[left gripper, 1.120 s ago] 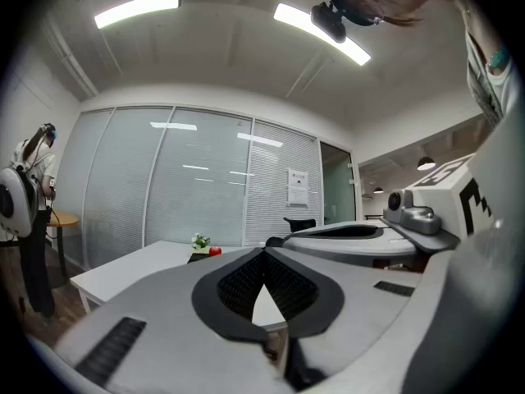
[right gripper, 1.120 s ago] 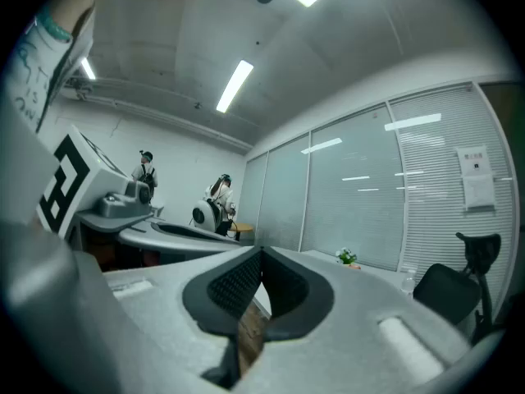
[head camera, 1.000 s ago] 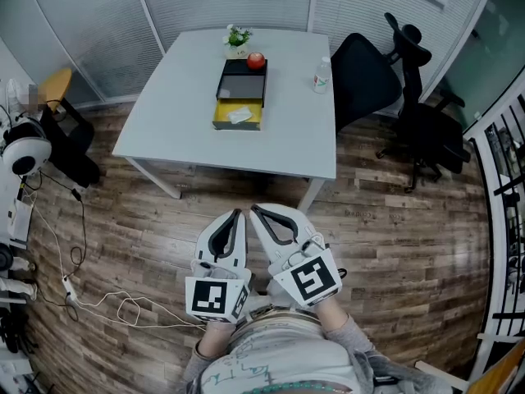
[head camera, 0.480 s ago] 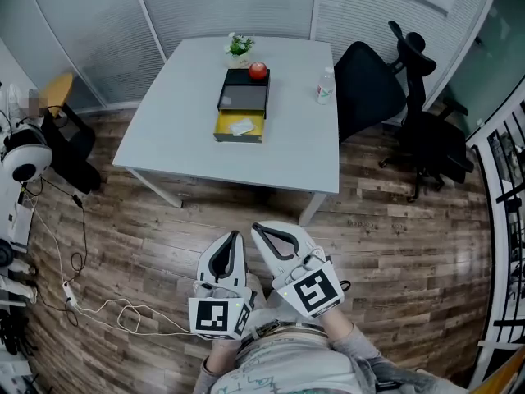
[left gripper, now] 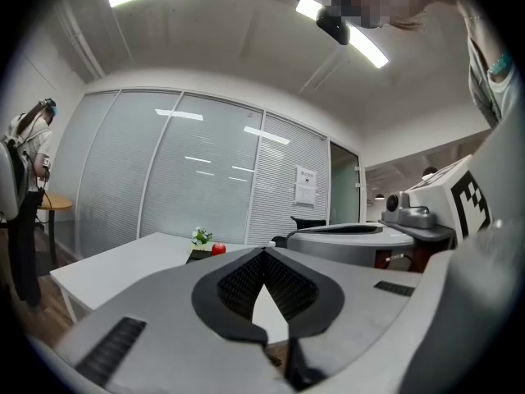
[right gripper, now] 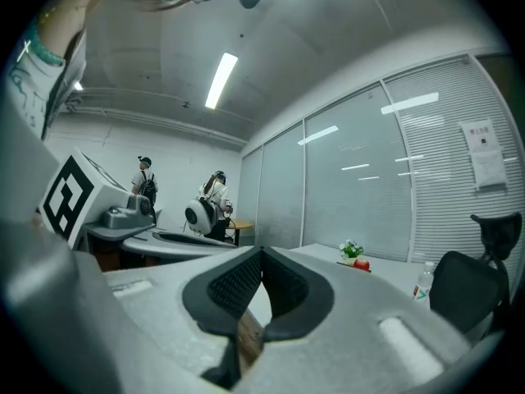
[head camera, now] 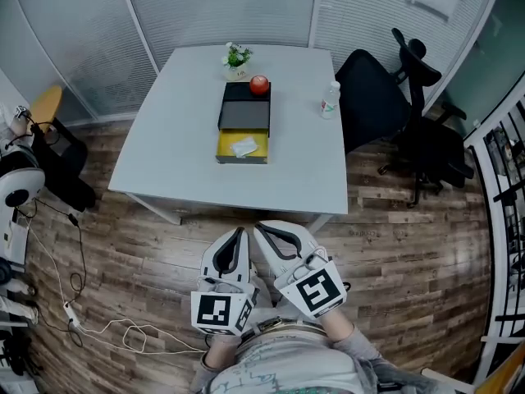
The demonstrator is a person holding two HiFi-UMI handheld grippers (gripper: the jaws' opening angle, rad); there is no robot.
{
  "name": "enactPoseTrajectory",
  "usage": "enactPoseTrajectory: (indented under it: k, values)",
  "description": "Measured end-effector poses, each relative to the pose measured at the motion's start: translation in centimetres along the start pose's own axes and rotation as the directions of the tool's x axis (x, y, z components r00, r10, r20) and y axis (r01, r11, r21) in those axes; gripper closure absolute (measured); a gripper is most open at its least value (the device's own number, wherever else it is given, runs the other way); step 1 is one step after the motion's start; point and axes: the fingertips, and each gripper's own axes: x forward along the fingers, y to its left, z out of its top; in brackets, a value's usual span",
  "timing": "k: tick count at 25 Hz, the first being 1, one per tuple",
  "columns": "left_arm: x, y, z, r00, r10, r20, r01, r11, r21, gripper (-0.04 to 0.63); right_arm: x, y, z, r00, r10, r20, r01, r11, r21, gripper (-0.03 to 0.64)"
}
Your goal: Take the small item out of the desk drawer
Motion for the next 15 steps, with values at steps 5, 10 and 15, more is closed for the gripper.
enactPoseTrajectory:
  k: [5, 10, 15]
  values:
    - [4.5, 3.6, 1.8, 0.999, -0.053, 0.009, 0.053, 0.998, 0.015, 0.598, 5.0, -2.6, 1.1, 0.999, -0.033, 0.010, 0.033, 0.999, -0.017, 0.614]
    - [7.4, 6.1, 2.1, 0.996, -0.084, -0.005, 0.084, 0.996, 0.005, 0.598, 8.3, -4.5, 1.3, 0.998, -0.065, 0.007, 0.065, 0.998, -0.014, 0.614]
    - [8.9, 8.0, 2.0, 0.995, -0.098, -0.020, 0.098, 0.995, -0.007, 0.598, 10.4, -5.3, 1.3, 0.997, -0.073, -0.010, 0.073, 0.997, -0.018, 0.614]
